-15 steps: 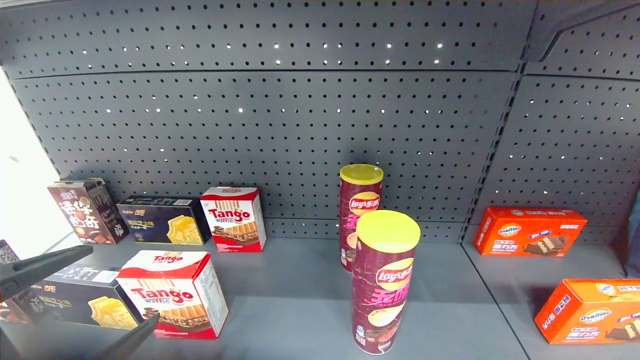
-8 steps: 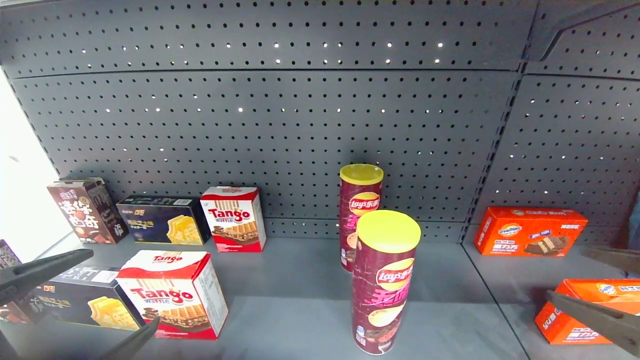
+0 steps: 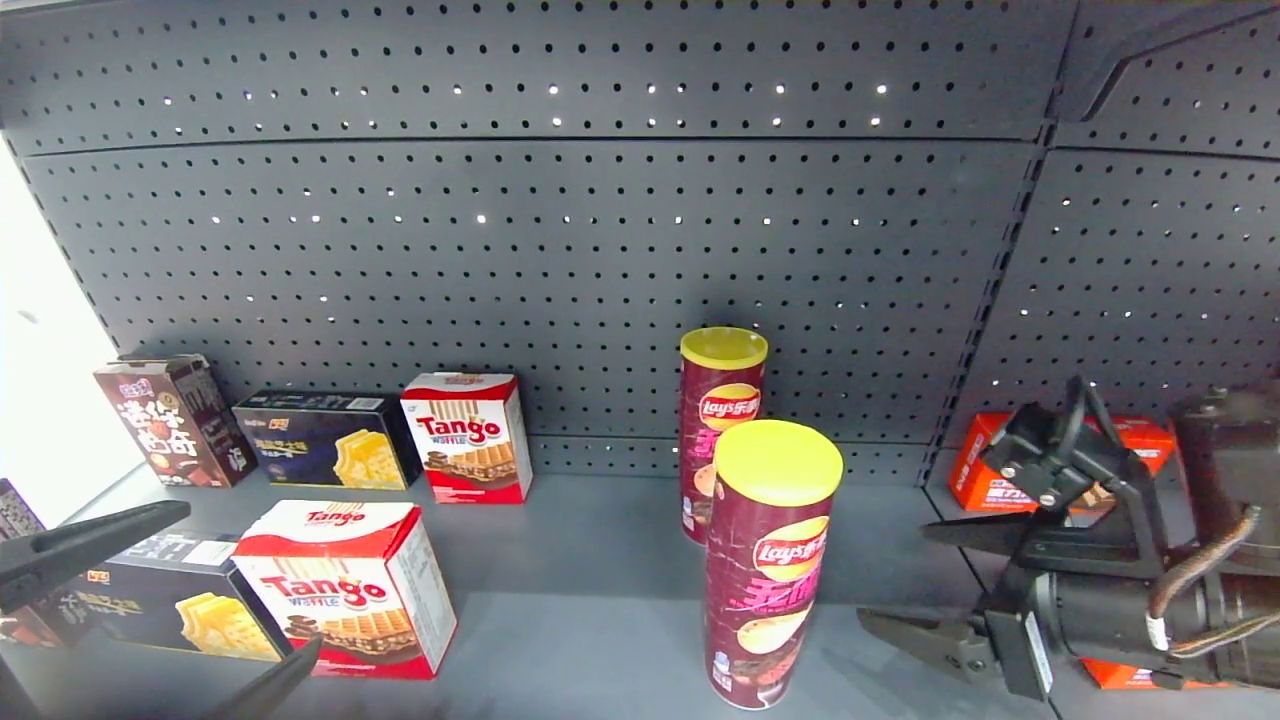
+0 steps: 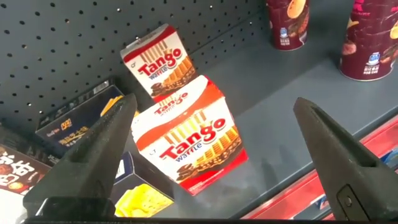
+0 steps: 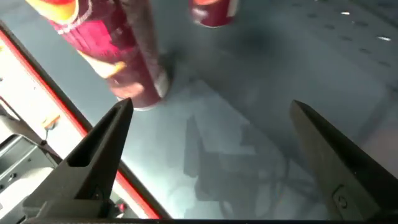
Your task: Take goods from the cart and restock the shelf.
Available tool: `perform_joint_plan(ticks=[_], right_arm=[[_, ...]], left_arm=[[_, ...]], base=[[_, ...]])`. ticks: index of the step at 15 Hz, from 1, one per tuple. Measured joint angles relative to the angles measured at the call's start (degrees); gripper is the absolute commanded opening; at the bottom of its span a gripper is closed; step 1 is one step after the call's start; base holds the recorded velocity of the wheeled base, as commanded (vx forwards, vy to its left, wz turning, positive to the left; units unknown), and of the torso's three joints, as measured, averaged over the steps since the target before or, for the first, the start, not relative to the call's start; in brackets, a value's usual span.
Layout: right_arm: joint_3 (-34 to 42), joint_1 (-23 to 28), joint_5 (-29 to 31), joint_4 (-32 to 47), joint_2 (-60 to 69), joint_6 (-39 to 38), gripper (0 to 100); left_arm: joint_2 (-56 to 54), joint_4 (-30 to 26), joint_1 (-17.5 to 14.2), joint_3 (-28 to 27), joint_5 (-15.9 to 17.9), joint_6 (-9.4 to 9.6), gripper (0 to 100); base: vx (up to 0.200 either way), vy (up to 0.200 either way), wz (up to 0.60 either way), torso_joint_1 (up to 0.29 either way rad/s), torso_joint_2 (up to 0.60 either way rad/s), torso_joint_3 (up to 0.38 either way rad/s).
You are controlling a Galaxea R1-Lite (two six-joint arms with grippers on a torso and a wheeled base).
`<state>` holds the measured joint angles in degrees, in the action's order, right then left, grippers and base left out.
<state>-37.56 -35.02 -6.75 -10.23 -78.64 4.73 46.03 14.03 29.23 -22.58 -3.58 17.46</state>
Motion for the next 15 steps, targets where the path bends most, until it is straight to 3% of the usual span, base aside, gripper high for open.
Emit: perform_joint_plan(ticks=[10, 15], right_arm=[[-2.7, -0.1, 2.3, -1.1, -8.4, -0.2, 100], [-3.3, 0.1, 2.4, -1.2, -10.1, -0.2, 100]], left_arm=[[0.0, 0.1, -0.1, 0.0, 0.0, -1.62, 100], [0.0, 0.1, -0.1, 0.1, 0.0, -3.56, 100]], base=[[0.0, 0.0, 0.0, 0.0, 0.0, 0.0], [0.0, 0.0, 0.0, 0.0, 0.0, 0.0]])
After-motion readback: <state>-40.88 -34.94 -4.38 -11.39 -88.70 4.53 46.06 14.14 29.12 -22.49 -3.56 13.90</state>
